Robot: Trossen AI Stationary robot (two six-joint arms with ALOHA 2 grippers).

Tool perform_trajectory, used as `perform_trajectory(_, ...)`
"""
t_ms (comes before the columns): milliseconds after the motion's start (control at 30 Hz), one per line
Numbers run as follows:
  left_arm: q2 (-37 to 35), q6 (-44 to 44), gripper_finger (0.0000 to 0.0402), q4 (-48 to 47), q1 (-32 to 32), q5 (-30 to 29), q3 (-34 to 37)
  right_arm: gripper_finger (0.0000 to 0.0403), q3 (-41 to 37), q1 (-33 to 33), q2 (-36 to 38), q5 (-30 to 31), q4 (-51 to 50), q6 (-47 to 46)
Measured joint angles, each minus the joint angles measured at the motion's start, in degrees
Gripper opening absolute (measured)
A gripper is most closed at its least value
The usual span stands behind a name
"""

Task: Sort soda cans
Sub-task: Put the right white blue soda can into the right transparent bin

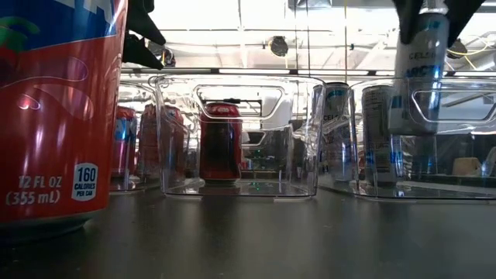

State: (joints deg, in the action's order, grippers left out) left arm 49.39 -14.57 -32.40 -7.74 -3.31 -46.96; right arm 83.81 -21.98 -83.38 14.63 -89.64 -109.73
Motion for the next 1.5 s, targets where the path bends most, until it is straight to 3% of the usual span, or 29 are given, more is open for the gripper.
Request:
perform_trajectory(367, 0.0, 0.0, 0.0385, 0.0, 0.0, 0.0, 0.0, 0.0243, 0.0, 5.9, -5.6, -4.5, 1.1, 8.9)
perform_trajectory(1100, 0.0, 0.0, 0.0385, -0.1, 0.0, 0.0, 0.0, 0.0243, -6.8, 6.6, -7.0, -5.8, 10.2, 8.5)
perform_trajectory(1500, 0.0, 0.0, 0.0385, 0.0, 0.0, 0.0, 0.0, 0.0298, -6.7, 6.5, -6.9, -5.8, 13.7, 8.4)
